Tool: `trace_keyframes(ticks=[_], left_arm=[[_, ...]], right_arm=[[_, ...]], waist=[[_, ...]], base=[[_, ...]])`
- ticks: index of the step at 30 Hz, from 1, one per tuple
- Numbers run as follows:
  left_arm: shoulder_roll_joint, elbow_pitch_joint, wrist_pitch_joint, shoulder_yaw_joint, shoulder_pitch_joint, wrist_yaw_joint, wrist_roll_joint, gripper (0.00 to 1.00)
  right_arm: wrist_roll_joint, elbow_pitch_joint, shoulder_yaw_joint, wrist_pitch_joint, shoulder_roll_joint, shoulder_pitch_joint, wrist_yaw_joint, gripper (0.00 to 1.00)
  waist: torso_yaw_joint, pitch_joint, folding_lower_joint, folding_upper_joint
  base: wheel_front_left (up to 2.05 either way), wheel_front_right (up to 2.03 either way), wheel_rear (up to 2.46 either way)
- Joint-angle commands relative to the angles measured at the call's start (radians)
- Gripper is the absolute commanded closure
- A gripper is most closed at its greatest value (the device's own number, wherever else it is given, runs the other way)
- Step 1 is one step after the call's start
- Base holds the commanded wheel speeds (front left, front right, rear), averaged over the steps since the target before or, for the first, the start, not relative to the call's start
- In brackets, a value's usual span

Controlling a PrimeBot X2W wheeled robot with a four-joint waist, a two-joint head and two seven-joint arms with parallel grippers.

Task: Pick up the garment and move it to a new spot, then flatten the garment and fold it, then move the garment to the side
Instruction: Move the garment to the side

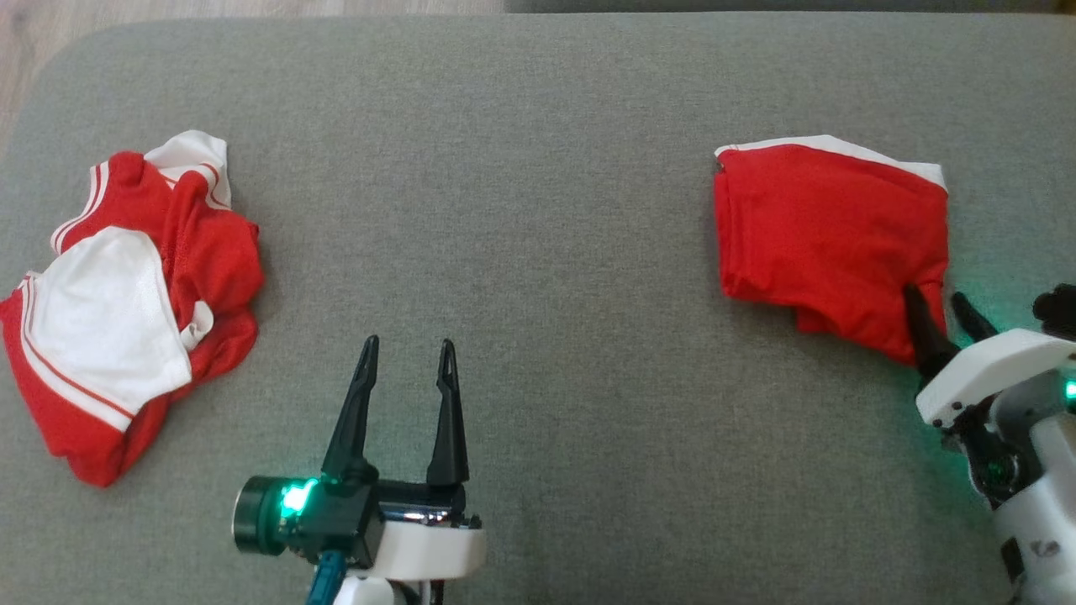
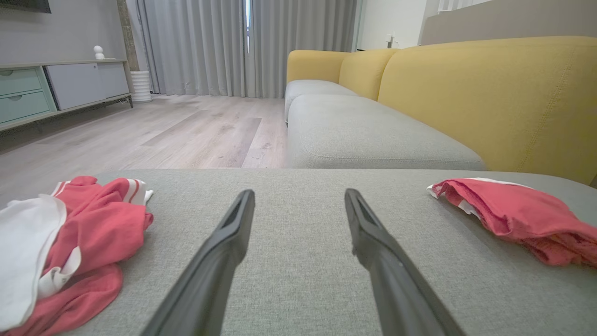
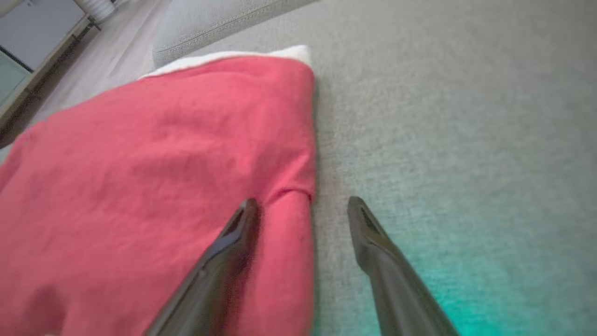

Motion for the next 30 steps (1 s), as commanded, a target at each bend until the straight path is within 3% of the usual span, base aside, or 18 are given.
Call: trace_keyframes(ticks=[1, 2, 7, 13, 15, 24, 30], left_arm=[[-0.001, -0.027, -0.005, 0.018, -0.029, 0.01, -0.008, 0.0], [-0.001, -0.026, -0.005, 0.017, -0.031, 0.013, -0.009, 0.0], [-0.001, -0.029, -0.005, 0.023, -0.035, 0.014, -0.005, 0.0], [-0.001, -0.036, -0.005, 0.036, -0.052, 0.005, 0.01, 0.0], [-0.001, -0.038, -0.005, 0.039, -0.069, -0.001, 0.021, 0.0], [-0.001, -0.033, -0.005, 0.051, -0.127, -0.021, 0.053, 0.0], [-0.001, -0.029, -0.005, 0.053, -0.17, -0.031, 0.065, 0.0]], right_arm=[[0.059, -0.007, 0.037, 0.022, -0.006, -0.007, 0.007, 0.51], [0.083, -0.004, 0.047, 0.024, -0.007, -0.007, 0.007, 1.0], [0.123, -0.006, 0.102, -0.016, -0.065, -0.018, 0.007, 1.0], [0.084, 0.002, 0.141, -0.038, -0.191, -0.067, 0.007, 1.0], [0.05, 0.011, 0.145, -0.036, -0.259, -0.095, 0.007, 1.0], [-0.051, 0.075, 0.123, -0.033, -0.375, -0.192, 0.007, 1.0], [-0.134, 0.15, 0.099, -0.077, -0.416, -0.263, 0.007, 1.0]], waist=[[0.001, 0.002, -0.0002, 0.0], [0.0, 0.003, -0.0002, 0.0], [-0.031, 0.014, -0.0002, 0.0], [-0.102, 0.06, -0.0002, 0.0], [-0.139, 0.093, -0.0002, 0.0], [-0.208, 0.18, -0.0002, 0.0], [-0.222, 0.228, -0.0002, 0.0]], base=[[0.0, 0.0, 0.0], [0.0, 0.0, 0.0], [0.0, 0.0, 0.0], [0.0, 0.0, 0.0], [0.0, 0.0, 0.0], [0.0, 0.0, 0.0], [0.0, 0.0, 0.0]])
